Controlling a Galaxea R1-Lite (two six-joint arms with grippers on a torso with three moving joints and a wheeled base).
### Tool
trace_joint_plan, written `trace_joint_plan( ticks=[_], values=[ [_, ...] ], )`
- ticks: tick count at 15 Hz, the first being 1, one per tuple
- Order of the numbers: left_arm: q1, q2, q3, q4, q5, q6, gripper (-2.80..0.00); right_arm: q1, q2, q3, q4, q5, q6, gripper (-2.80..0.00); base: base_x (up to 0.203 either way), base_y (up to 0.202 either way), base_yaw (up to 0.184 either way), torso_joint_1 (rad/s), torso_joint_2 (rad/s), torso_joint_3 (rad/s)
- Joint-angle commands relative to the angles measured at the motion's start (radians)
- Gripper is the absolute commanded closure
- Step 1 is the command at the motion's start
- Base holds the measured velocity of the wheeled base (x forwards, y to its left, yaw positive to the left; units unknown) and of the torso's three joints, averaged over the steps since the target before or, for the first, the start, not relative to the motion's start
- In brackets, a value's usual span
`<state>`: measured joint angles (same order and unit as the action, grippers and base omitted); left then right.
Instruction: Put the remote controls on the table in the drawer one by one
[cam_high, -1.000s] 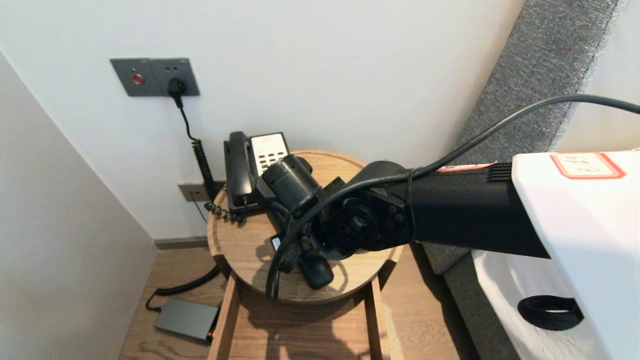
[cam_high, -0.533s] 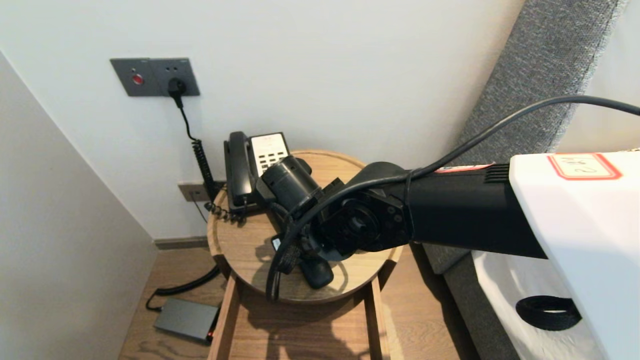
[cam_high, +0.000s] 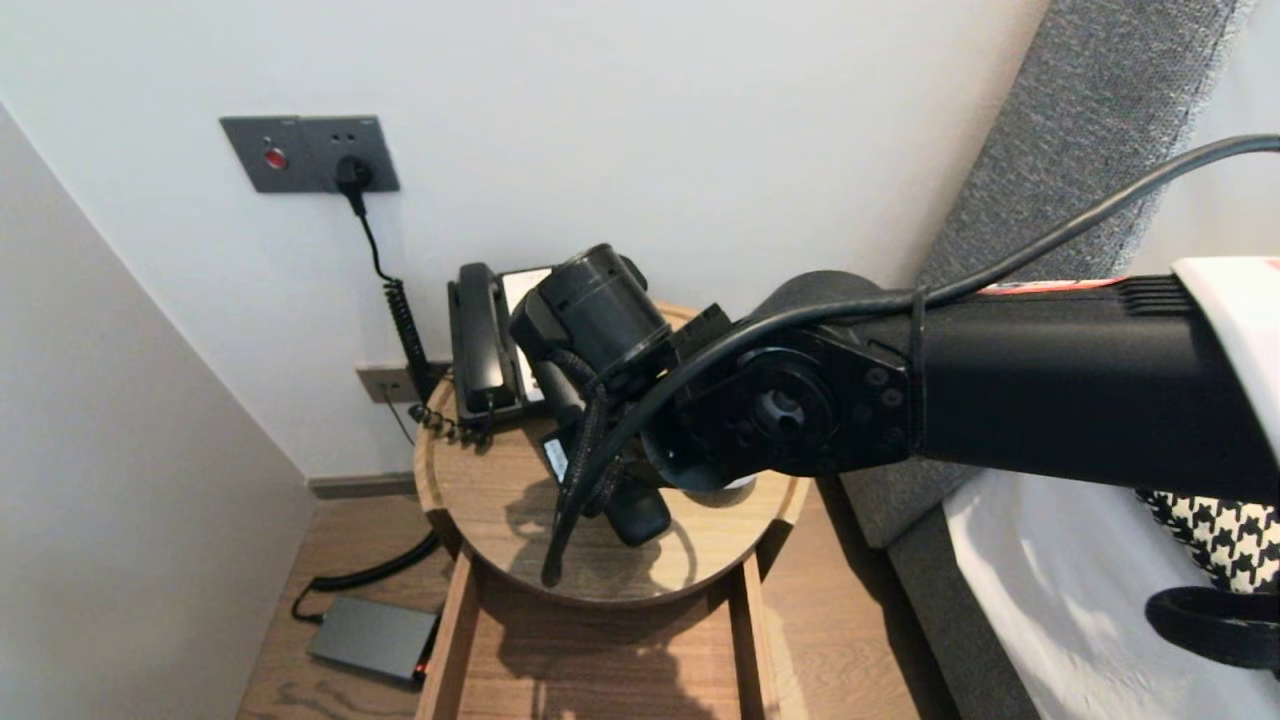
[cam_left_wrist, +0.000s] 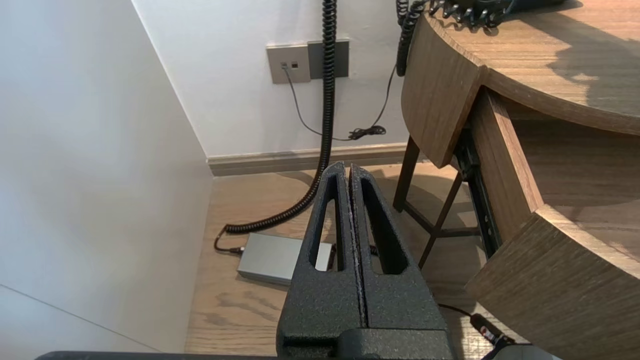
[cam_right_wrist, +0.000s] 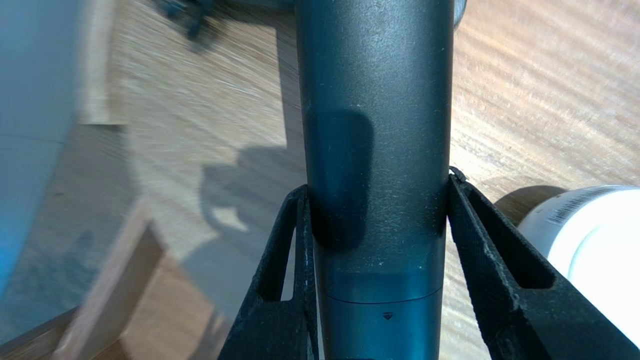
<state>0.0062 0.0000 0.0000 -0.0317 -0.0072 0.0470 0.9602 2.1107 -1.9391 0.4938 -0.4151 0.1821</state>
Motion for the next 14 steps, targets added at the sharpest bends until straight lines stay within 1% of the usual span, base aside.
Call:
trace_joint_plan(
  ticks=[1, 5, 7, 9, 14],
  values=[
    [0.001, -0.002, 0.012, -0.001, 0.000, 0.001, 0.00, 0.038, -0.068, 0.001, 0.012, -0.001, -0.001, 0.00, 0.000, 0.000, 0.000, 0.000, 0.00, 0.000],
    [0.000, -0.002, 0.012, -0.001, 0.000, 0.001, 0.00, 0.125, -0.096, 0.010, 0.056, 0.000, 0.005, 0.00, 0.000, 0.000, 0.000, 0.000, 0.00, 0.000],
    [0.000, -0.002, 0.012, -0.001, 0.000, 0.001, 0.00, 0.164, -0.097, 0.037, 0.076, 0.001, 0.014, 0.00, 0.000, 0.000, 0.000, 0.000, 0.00, 0.000],
    [0.000, -0.002, 0.012, -0.001, 0.000, 0.001, 0.00, 0.208, -0.098, 0.091, 0.075, 0.000, 0.028, 0.00, 0.000, 0.000, 0.000, 0.000, 0.00, 0.000],
    [0.000, -0.002, 0.012, -0.001, 0.000, 0.001, 0.00, 0.265, -0.094, 0.229, 0.068, 0.001, 0.047, 0.00, 0.000, 0.000, 0.000, 0.000, 0.00, 0.000]
  ],
)
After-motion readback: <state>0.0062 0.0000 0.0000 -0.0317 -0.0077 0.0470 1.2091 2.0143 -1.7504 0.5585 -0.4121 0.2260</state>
